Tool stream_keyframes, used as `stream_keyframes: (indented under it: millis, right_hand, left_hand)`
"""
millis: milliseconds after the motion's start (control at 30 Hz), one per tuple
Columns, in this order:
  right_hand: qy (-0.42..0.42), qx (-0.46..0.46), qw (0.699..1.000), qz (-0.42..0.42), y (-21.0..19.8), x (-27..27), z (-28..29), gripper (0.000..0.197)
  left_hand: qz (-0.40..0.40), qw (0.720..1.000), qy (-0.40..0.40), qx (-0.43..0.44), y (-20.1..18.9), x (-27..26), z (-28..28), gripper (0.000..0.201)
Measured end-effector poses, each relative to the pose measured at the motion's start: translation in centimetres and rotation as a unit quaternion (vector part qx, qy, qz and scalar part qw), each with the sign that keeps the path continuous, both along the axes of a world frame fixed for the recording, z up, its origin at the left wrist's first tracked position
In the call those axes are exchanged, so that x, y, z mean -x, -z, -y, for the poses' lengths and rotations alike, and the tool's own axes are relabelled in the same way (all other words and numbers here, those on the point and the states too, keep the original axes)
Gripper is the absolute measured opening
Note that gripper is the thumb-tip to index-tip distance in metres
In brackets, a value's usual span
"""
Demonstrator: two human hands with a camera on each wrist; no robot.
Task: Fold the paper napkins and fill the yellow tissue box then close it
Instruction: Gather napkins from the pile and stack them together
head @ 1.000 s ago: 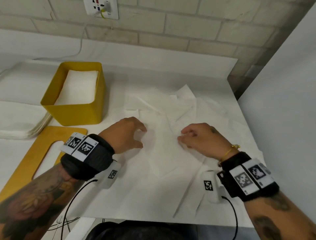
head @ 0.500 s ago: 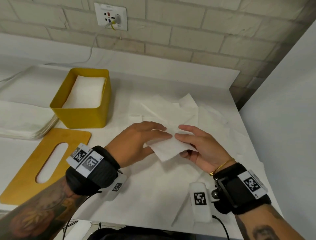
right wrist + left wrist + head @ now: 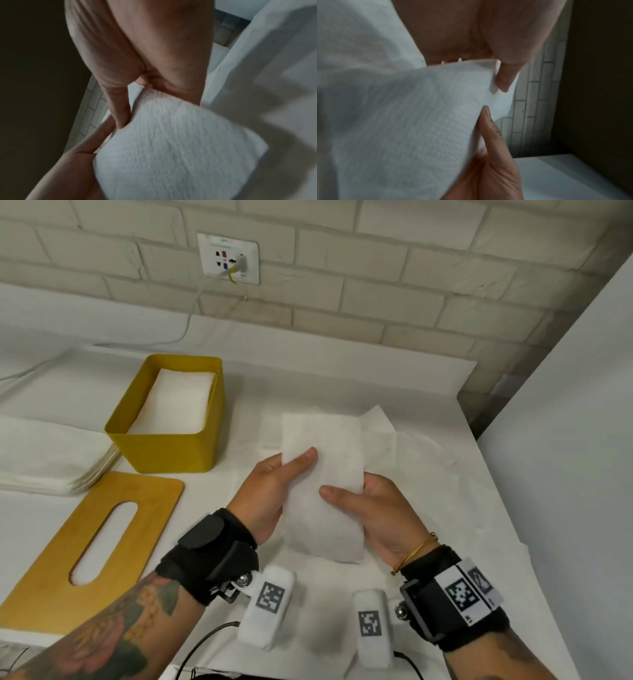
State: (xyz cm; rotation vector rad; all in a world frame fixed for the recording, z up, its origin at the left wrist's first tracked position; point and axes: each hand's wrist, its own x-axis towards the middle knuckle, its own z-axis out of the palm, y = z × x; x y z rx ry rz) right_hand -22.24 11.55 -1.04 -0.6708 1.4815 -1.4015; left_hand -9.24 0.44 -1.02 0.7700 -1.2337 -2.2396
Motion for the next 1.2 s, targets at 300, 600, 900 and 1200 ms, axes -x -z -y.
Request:
stream_keyframes:
  millis: [300, 600, 900, 1200]
  right_hand:
    - [-0.120, -0.116, 0.985, -0.043, 1.7, -0.5, -0.6, 0.019]
    - [-0.021, -0.134, 0.872, -0.471, -1.5, 8.1, 1.8, 0.022]
    - [-0.102, -0.213, 0.723, -0.650, 1.3, 8.1, 4.8, 0.023]
    - [0.100, -0.016, 0.830, -0.548, -1.5, 9.1, 3.1, 0.004]
  left_hand:
    - [-0.042, 0.989, -0.067, -0.123, 1.1, -1.5, 2.0, 0.043]
    - [-0.075, 0.979, -0.122, -0.143, 1.3, -2.9, 4.2, 0.035]
    - [-0.091, 0.977, -0.087, -0.172, 1.8, -2.7, 4.4, 0.037]
    - [-0.086, 0.979, -0.095, -0.159, 1.7, -2.5, 5.1, 0.032]
